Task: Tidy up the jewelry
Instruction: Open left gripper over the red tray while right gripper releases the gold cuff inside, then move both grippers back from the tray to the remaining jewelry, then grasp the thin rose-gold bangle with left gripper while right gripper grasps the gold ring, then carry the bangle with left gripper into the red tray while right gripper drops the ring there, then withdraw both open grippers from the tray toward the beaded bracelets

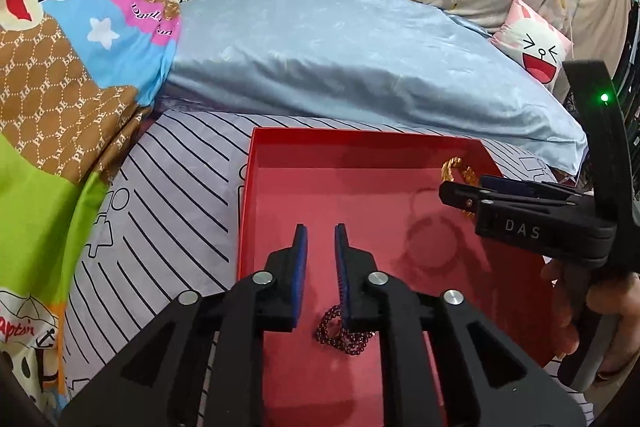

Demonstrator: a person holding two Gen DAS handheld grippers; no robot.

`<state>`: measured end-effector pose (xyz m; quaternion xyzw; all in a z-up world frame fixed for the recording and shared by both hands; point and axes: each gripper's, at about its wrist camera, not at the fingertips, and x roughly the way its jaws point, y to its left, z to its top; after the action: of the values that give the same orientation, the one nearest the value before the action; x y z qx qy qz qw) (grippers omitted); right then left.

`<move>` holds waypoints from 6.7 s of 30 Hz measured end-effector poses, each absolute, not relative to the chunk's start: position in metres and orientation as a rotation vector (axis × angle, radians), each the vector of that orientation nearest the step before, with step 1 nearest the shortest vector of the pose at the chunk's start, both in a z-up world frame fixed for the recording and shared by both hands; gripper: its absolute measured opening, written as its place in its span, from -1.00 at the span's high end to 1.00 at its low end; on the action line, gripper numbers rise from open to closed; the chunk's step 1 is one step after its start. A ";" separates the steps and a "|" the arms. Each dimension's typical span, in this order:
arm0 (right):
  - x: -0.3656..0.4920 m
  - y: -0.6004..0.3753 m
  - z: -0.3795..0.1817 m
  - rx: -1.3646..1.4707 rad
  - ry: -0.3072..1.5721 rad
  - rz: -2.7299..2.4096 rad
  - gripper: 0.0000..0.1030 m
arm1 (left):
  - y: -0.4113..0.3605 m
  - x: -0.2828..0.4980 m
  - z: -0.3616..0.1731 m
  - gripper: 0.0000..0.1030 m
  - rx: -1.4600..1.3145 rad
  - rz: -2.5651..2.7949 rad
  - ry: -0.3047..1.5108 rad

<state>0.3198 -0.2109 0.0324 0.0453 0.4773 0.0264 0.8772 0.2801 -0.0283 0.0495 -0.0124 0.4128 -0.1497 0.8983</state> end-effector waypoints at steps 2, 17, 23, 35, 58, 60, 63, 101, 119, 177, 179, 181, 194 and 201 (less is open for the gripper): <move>0.317 -0.212 0.035 0.095 0.985 0.053 -0.26 | -0.029 0.278 0.051 0.48 -0.018 -0.301 0.842; 0.248 -0.217 0.070 0.135 0.897 0.088 -0.26 | -0.026 0.253 0.067 0.34 -0.013 -0.299 0.810; 0.201 -0.223 0.083 0.155 0.861 0.089 -0.26 | -0.023 0.221 0.076 0.30 -0.011 -0.307 0.786; 0.092 -0.225 0.058 0.139 0.867 0.044 -0.26 | -0.021 0.134 0.068 0.16 0.027 -0.308 0.759; 0.026 -0.212 -0.006 0.209 0.942 -0.005 -0.20 | 0.007 0.084 0.007 -0.30 -0.067 -0.225 0.851; 0.028 -0.211 -0.005 0.209 0.940 -0.004 -0.20 | -0.001 0.087 0.006 -0.35 -0.050 -0.236 0.855; 0.029 -0.209 -0.004 0.208 0.938 -0.003 -0.20 | -0.012 0.096 -0.002 -0.36 -0.036 -0.249 0.884; 0.091 -0.223 -0.013 0.161 0.907 -0.096 0.63 | -0.013 0.105 -0.010 -0.03 -0.093 -0.252 0.882; 0.068 -0.222 0.019 0.240 0.855 -0.019 0.63 | -0.001 0.094 0.028 -0.03 -0.137 -0.275 0.823; 0.268 -0.220 0.038 0.170 0.983 0.089 0.46 | -0.050 0.316 0.053 -0.15 0.020 -0.271 0.881; 0.261 -0.219 0.044 0.170 0.967 0.090 0.46 | -0.048 0.306 0.061 -0.15 0.030 -0.270 0.859; 0.251 -0.218 0.052 0.174 0.950 0.096 0.46 | -0.047 0.296 0.069 -0.15 0.040 -0.265 0.840; 0.153 -0.210 0.086 0.130 0.852 0.094 0.46 | -0.023 0.198 0.096 -0.15 0.035 -0.281 0.751; 0.107 -0.208 0.076 0.137 0.862 0.078 0.46 | -0.017 0.144 0.087 -0.16 0.040 -0.285 0.746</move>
<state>0.1070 -0.2084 0.0757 0.0661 0.4172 0.0379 0.9056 0.1444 -0.0174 0.0875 0.0193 0.3630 -0.1388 0.9212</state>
